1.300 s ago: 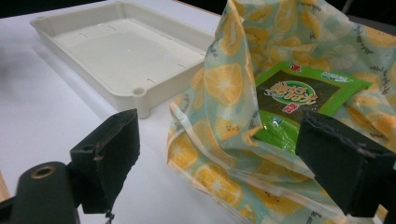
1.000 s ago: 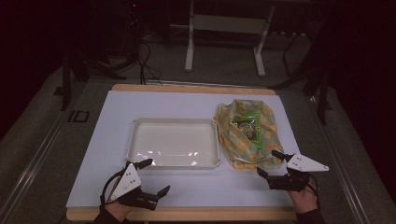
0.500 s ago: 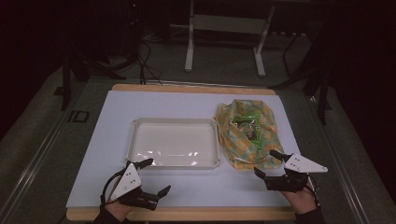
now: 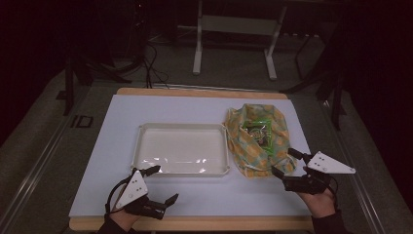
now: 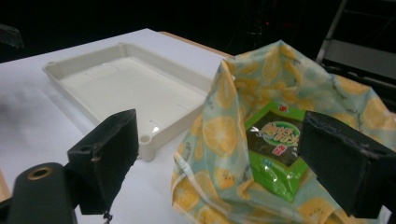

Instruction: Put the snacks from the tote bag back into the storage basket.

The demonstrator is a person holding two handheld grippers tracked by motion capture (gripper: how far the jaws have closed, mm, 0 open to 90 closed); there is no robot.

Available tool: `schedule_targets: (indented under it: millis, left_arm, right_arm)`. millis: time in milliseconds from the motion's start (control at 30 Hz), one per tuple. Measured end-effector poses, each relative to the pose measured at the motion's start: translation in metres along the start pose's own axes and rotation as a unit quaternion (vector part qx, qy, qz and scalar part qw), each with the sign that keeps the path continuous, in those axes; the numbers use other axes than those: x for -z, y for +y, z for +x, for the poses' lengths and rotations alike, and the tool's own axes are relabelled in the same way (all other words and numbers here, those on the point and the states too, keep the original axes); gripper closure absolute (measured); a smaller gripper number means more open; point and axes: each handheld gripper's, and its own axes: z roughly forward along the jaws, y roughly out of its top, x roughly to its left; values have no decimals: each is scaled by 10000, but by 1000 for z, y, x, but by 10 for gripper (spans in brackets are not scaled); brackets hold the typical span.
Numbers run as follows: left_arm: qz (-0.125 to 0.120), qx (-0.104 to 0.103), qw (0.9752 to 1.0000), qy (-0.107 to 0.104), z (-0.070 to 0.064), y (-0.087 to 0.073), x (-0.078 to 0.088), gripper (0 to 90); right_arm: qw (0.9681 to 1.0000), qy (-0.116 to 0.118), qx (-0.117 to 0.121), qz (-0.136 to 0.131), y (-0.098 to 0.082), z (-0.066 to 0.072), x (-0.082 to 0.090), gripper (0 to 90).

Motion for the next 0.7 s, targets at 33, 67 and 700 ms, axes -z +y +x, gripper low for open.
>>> schedule_targets:
  millis: [33, 67, 700]
  left_arm:
    - [9, -4, 10000, 5, 0, 0, 0, 4]
    - [12, -8, 10000, 8, 0, 0, 0, 4]
    - [0, 15, 10000, -27, -1, 0, -1, 4]
  right_arm:
    - [10000, -25, 20, -7, 3, -1, 0, 122]
    - [10000, -2, 25, -32, 4, -1, 0, 122]
    - [9997, -103, 188, -101, 29, -11, -7, 111]
